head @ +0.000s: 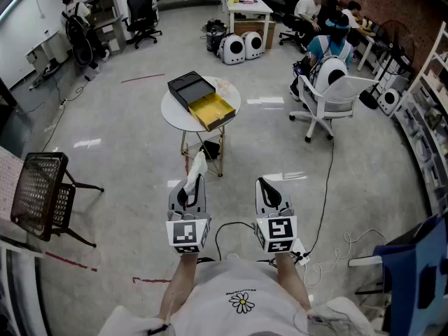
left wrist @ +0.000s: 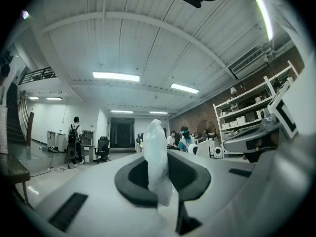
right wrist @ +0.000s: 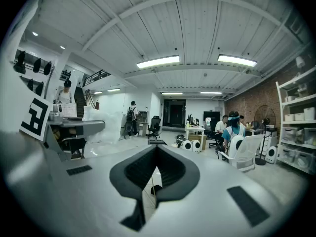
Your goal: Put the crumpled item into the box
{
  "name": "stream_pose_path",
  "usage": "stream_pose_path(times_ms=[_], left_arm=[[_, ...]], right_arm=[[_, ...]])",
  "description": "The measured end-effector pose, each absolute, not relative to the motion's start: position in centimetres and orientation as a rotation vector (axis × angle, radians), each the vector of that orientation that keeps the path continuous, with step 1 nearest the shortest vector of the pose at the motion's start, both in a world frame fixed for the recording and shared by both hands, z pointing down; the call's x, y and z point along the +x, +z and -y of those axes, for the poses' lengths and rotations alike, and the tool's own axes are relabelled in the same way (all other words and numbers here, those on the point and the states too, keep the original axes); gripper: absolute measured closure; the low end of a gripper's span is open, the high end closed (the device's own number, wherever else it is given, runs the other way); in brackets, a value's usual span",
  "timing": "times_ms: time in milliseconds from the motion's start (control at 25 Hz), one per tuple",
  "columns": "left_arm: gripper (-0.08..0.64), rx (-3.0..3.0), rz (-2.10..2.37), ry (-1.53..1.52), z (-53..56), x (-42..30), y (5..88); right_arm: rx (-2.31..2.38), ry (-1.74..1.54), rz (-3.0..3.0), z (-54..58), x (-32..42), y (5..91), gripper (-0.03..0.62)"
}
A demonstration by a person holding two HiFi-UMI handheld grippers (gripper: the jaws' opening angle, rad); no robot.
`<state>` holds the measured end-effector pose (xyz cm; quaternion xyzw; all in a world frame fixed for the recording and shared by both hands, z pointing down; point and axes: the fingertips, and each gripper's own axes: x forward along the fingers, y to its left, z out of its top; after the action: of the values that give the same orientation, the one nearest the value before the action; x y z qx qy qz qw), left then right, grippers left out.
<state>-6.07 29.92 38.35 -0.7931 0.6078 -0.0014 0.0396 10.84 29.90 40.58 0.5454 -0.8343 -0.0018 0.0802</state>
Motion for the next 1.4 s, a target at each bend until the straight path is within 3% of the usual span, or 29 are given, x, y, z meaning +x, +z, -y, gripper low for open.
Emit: stream_pose_path(times_ms=[840,1400], left_arm=[[0.518,-2.430,-1.891,-0.017,-28.2,-6.1,39.6],[0.518,-2.449,-1.877,0.056,-10.1,-9.0,39.0]], right_arm=[[1.605,0.080,2.559,-28.1,11.0,42.1,0.589],[1.617,0.053,2.512,-11.8,8.5,42.5,0.589]])
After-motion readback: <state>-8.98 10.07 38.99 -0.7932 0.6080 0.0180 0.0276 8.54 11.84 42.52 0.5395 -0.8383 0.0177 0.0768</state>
